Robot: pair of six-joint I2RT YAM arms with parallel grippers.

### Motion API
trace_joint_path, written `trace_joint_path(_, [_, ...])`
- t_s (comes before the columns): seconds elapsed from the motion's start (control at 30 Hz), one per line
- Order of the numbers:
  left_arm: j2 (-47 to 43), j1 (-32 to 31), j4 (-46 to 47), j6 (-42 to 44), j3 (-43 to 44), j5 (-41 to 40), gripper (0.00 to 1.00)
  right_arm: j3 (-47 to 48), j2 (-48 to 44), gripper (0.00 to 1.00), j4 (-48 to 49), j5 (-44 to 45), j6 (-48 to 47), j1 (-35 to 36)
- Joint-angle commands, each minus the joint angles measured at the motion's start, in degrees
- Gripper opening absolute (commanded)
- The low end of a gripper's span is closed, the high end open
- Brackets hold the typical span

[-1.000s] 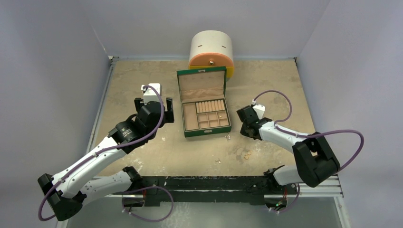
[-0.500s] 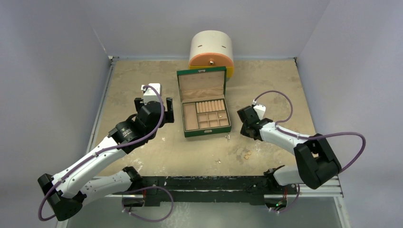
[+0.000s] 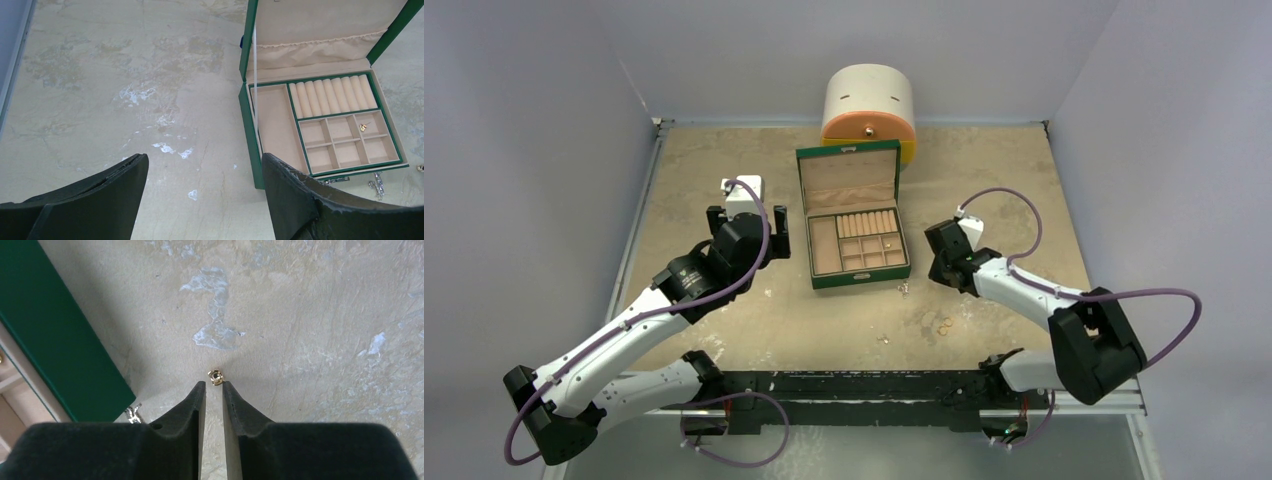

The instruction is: Organize the mixed jewelry

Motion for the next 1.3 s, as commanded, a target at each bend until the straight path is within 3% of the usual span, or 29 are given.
trace_joint_path(0.0, [-0.26, 0.32, 1.10, 1.03, -0.40, -0.66, 0.83, 2.87, 0.80, 0.21, 0.44, 0.36, 0.44, -0.21])
trace_joint_path(1.27, [-0.21, 0.33, 1.02, 1.03, -0.39, -0.66, 0.83, 5.18, 6.19, 0.14, 0.73, 3.85, 1.77, -0.73])
